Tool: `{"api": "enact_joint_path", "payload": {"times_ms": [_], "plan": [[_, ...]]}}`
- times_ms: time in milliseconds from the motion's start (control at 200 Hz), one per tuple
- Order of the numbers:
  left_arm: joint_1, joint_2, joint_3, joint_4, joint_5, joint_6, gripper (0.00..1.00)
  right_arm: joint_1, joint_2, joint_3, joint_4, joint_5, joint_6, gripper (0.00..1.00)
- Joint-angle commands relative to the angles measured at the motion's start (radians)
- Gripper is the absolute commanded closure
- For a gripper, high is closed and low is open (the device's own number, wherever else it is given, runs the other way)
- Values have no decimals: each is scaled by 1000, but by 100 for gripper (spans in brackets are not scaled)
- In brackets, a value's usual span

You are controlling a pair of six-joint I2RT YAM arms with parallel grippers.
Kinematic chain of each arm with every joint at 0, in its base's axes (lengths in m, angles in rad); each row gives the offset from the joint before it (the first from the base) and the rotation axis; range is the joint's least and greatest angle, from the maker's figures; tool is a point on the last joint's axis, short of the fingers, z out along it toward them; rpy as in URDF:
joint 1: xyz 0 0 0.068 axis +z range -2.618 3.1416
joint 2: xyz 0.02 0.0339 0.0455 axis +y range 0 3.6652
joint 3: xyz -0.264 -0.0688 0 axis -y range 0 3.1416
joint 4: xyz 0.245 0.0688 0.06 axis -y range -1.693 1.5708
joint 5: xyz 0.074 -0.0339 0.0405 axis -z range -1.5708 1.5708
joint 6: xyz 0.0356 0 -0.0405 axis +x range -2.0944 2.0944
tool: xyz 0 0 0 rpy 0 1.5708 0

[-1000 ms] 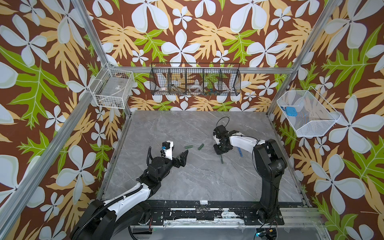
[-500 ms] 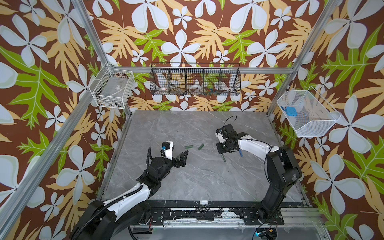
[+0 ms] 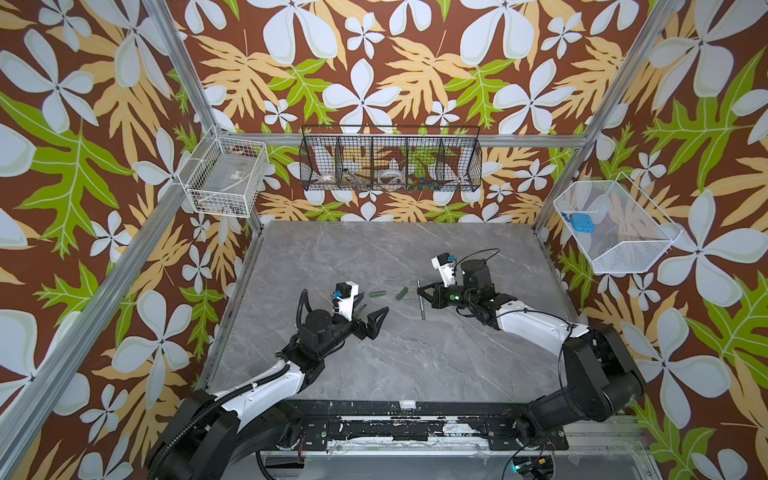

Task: Insert the pens into the pen caps
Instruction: 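Lift the green pen with the right gripper and carry it toward the left gripper, then close the left gripper on the green pen while the right gripper holds it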

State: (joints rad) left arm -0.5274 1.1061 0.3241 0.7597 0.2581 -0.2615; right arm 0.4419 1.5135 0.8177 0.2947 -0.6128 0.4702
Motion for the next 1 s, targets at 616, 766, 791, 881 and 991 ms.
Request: {"api": "enact_joint_path", "payload": {"times_ms": [616,766,791,881,991], "plan": [[0,107,64,51,266,-43,19,199,-18,17,317,-66,52,97],[0,116,68,70,303,-63,27,224,-11,24,332,-46,41,97],[0,117,69,71,310,-66,28,227,-9,27,331,-46,37,97],[0,118,70,86,338,-75,34,234,-6,25,340,-42,31,97],[0,118,69,100,353,-89,44,239,-10,10,372,-35,40,97]]}}
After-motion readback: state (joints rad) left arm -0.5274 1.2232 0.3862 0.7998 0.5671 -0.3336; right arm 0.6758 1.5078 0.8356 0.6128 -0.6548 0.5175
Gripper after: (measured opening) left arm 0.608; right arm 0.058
